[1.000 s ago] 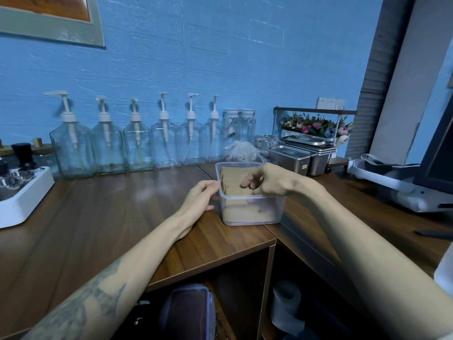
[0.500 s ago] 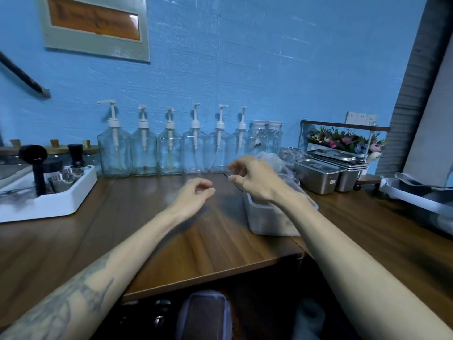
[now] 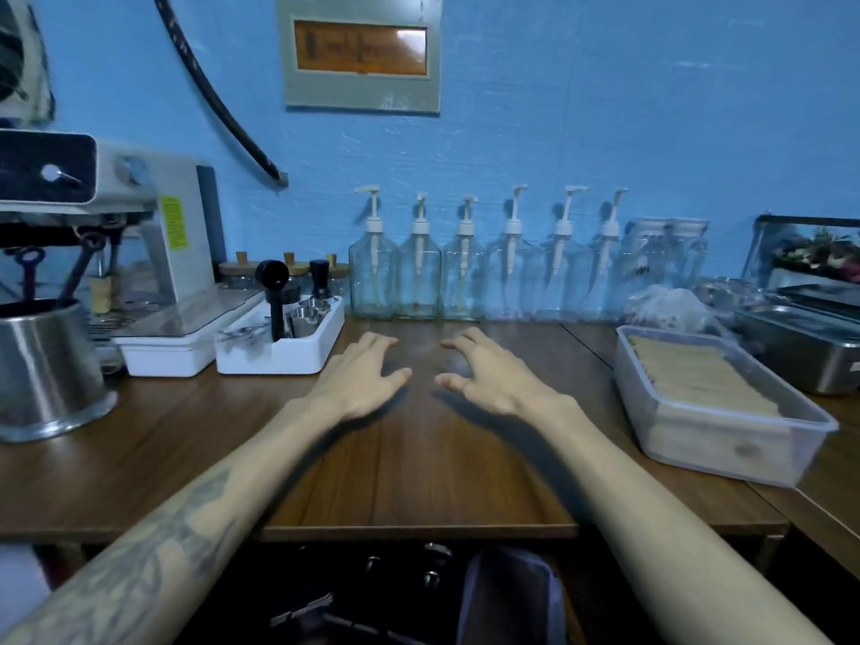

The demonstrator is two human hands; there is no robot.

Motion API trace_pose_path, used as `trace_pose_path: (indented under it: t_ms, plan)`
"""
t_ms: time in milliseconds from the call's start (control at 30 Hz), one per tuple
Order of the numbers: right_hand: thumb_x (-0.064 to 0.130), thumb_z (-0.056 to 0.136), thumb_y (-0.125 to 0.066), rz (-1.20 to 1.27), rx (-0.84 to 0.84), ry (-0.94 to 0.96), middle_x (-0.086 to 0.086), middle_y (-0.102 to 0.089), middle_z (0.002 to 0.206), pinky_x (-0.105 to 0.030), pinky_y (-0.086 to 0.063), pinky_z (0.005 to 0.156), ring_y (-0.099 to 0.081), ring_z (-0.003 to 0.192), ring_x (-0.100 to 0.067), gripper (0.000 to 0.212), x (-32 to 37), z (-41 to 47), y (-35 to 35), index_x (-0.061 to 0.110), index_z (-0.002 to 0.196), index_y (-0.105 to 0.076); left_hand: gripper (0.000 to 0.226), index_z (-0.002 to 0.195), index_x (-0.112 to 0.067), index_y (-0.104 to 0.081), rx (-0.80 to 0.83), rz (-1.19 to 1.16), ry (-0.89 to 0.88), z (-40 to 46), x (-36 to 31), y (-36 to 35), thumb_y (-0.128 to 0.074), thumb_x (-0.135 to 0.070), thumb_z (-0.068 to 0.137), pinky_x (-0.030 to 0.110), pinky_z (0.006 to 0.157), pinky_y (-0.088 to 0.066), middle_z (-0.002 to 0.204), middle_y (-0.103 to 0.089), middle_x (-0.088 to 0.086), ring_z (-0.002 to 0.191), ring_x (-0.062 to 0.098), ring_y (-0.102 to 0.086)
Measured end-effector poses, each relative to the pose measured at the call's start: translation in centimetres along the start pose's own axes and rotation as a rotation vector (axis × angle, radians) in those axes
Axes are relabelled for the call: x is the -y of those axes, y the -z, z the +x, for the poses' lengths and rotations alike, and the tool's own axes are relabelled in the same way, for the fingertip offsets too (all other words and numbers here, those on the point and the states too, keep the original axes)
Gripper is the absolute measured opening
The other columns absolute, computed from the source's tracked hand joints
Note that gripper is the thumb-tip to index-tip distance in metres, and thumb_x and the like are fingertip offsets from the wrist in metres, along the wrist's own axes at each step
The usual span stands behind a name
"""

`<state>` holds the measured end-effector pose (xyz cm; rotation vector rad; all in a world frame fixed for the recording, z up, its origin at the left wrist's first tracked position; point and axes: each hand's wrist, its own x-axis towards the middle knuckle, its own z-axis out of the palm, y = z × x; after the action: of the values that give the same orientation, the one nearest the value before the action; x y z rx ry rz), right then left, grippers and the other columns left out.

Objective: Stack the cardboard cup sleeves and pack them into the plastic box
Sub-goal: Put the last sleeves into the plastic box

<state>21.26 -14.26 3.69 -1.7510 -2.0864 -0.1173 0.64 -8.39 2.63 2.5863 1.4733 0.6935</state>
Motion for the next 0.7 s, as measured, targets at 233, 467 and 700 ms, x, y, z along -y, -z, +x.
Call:
trace_pose_path:
  t_ms: [233, 467, 700]
  plan:
    - [0.057, 0.094, -0.050, -0.040, 0.076, -0.007, -0.001, -0.034, 0.152, -0.046, -0.036, 0.104, -0.039, 0.137, -0.026, 0.067, 0.2, 1.6, -2.5, 0.021, 0.149, -0.036, 0.065, 0.149, -0.019, -0.034, 0.029, 0.113, -0.001, 0.3, 1.4, -1.7, -0.036, -0.058, 0.098, 0.038, 0.109, -0.032, 0.155, -0.034, 0.002, 0.138, 0.023, -0.039]
    - [0.064, 0.098, -0.023, -0.054, 0.294, -0.128, -0.001, -0.011, 0.165, -0.045, -0.004, 0.121, -0.006, 0.152, -0.020, 0.070, -0.7, 1.7, -5.3, 0.025, 0.155, -0.022, 0.068, 0.154, -0.025, -0.029, 0.189, 0.115, 0.067, 1.0, 1.9, -3.3, -0.027, -0.064, 0.097, 0.039, 0.123, -0.010, 0.164, -0.017, 0.000, 0.151, 0.018, -0.014]
    - [0.058, 0.101, -0.026, -0.043, 0.186, -0.153, 0.006, -0.015, 0.164, -0.038, -0.006, 0.122, -0.007, 0.152, -0.015, 0.062, 0.2, 0.1, -5.1, 0.028, 0.155, -0.026, 0.059, 0.155, -0.026, -0.026, 0.162, 0.104, 0.104, 0.0, 1.0, -2.9, -0.026, -0.054, 0.102, 0.034, 0.123, -0.007, 0.164, -0.015, -0.005, 0.151, 0.013, -0.009]
